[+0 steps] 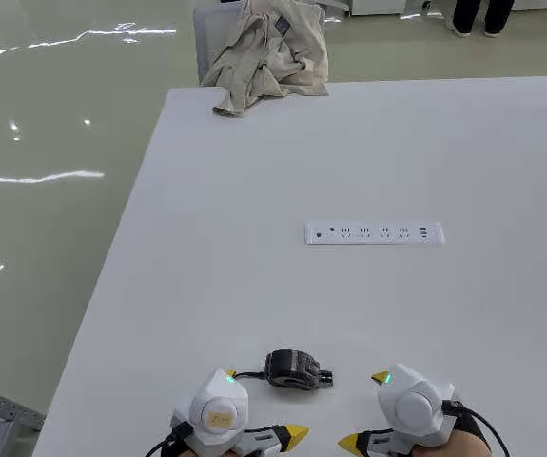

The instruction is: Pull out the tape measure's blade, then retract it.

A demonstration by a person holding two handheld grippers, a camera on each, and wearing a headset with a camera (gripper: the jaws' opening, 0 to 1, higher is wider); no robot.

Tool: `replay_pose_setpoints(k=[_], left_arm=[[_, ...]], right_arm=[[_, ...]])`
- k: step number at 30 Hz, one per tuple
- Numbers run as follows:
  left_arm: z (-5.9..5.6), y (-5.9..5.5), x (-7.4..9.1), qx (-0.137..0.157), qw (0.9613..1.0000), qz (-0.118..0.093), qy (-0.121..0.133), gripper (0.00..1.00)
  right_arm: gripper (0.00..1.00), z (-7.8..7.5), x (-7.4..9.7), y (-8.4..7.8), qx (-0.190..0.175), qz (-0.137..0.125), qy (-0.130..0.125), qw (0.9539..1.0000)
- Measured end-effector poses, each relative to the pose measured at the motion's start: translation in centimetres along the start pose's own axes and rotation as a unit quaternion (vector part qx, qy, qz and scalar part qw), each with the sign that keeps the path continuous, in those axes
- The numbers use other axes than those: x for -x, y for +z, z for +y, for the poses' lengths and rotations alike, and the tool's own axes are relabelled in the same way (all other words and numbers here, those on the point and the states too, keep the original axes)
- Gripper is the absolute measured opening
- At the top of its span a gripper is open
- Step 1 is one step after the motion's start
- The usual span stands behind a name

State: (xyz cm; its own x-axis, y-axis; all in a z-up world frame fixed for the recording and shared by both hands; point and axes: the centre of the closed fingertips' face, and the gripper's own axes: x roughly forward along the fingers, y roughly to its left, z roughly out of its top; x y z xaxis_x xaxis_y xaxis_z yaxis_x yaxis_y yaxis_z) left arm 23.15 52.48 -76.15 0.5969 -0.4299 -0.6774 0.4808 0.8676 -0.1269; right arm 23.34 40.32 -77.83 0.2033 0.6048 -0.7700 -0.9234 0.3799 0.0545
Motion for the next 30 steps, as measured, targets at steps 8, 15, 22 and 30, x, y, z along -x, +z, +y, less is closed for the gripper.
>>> replay_pose_setpoints(k=[8, 15, 22, 30], left_arm=[[0.0, 0.5, -0.4, -0.018, 0.9997, 0.004, -0.015, 0.88], [0.1, 0.9, -0.7, -0.045, 0.9985, 0.009, -0.031, 0.86], [-0.1, 1.4, -1.2, -0.094, 0.994, 0.013, -0.056, 0.83], [0.2, 2.7, -1.8, -0.162, 0.9841, 0.025, -0.068, 0.8]], right_arm=[[0.69, -0.6, -0.8, -0.2, 0.017, 0.006, 0.007, 0.9998], [0.67, -0.8, -1.3, -0.1, 0.04, 0.006, 0.017, 0.9991], [0.64, -0.5, -1.9, 0.4, 0.066, 0.008, 0.035, 0.9972], [0.6, -0.7, -2.8, 0.6, 0.097, 0.015, 0.052, 0.9938]])
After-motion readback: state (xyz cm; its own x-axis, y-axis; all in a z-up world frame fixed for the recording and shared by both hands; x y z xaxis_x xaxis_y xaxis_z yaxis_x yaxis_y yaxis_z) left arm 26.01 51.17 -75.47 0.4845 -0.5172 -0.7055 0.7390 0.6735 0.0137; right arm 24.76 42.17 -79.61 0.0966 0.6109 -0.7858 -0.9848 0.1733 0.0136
